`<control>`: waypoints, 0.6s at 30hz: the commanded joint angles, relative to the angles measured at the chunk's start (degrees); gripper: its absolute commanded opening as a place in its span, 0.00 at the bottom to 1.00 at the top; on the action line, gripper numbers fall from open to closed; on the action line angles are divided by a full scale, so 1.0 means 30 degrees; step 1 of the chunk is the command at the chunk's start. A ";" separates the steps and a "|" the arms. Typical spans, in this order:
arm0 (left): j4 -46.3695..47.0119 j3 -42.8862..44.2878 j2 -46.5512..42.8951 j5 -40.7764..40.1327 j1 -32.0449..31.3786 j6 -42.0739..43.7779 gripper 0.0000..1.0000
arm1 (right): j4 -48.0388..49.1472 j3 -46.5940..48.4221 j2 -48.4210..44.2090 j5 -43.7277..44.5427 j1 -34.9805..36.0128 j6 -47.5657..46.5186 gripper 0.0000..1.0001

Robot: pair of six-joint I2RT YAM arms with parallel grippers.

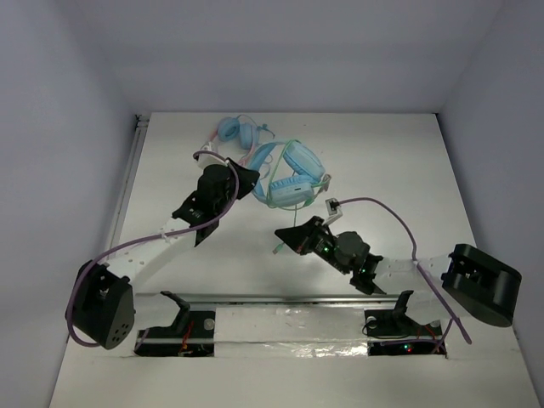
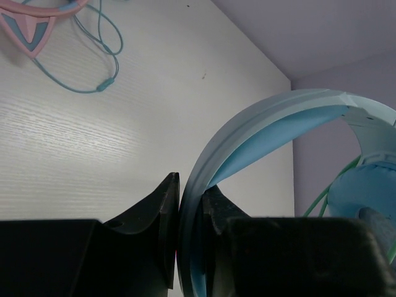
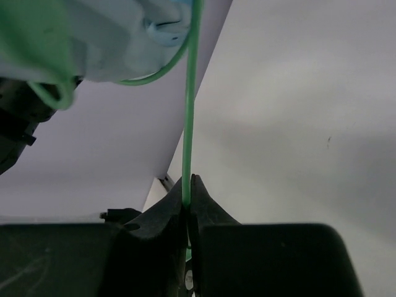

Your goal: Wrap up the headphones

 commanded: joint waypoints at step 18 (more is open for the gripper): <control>0.3825 -0.4914 -0.2069 -1.0949 -0.4670 -0.0309 0.00 | 0.1645 0.2967 0.0756 0.2036 0.1652 0.3765 0.11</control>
